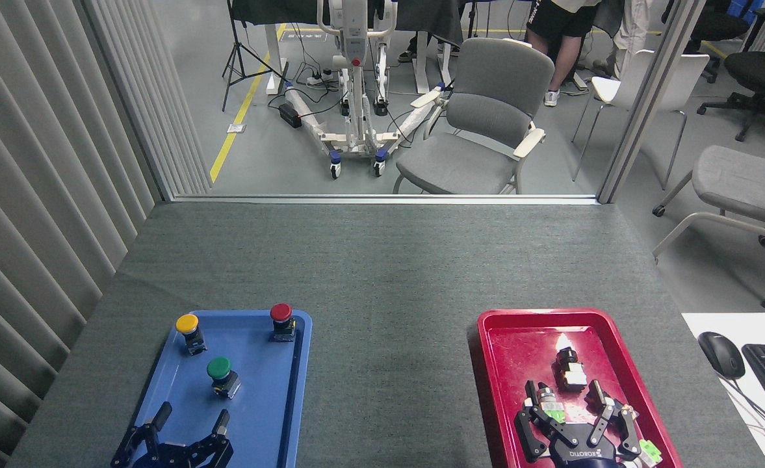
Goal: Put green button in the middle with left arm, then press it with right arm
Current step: 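Open the left hand above the green button on the blue tray, then close the left hand around the green button and grip it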
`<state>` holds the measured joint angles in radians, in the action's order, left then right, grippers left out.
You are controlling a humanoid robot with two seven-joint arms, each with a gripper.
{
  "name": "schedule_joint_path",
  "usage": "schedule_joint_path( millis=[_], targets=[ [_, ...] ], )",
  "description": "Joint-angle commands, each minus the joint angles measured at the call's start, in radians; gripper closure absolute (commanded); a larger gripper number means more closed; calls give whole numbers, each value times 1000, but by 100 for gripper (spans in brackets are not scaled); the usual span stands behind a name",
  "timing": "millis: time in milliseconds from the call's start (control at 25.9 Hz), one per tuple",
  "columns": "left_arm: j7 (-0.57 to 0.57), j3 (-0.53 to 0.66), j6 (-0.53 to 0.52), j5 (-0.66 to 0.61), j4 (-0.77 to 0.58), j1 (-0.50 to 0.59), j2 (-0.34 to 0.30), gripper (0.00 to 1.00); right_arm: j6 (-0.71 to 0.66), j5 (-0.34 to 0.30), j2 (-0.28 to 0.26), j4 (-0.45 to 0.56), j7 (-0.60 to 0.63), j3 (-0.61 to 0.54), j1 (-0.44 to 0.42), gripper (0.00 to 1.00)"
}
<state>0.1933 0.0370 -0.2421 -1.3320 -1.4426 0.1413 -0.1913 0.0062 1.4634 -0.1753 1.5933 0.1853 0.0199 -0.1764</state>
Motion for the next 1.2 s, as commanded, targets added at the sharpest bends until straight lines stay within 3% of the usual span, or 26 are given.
schedule_joint_path(
  millis=[0, 193, 425, 850, 889, 1043, 1159],
  targets=[
    [3, -5, -37, -9, 93, -43, -23, 1, 0, 0, -3, 1, 0, 0, 0, 0],
    [3, -8, -118, -10, 248, -146, -74, 1, 0, 0, -4, 1, 0, 0, 0, 0],
    [0, -22, -229, -13, 430, -279, -74, 1, 0, 0, -6, 1, 0, 0, 0, 0],
    [0, -137, -226, -16, 610, -447, -63, 2, 2, 0, -4, 1, 0, 0, -2, 0],
    [0, -137, -221, -16, 619, -453, -62, 9, 2, 0, -6, 1, 0, 0, -2, 0],
    [6, -137, -221, -13, 627, -447, -69, 55, 2, 0, -6, 1, -1, 0, -2, 0],
    [23, -137, -224, -6, 643, -445, -69, 71, 2, 0, -6, 1, -1, 0, -2, 0]
  ],
)
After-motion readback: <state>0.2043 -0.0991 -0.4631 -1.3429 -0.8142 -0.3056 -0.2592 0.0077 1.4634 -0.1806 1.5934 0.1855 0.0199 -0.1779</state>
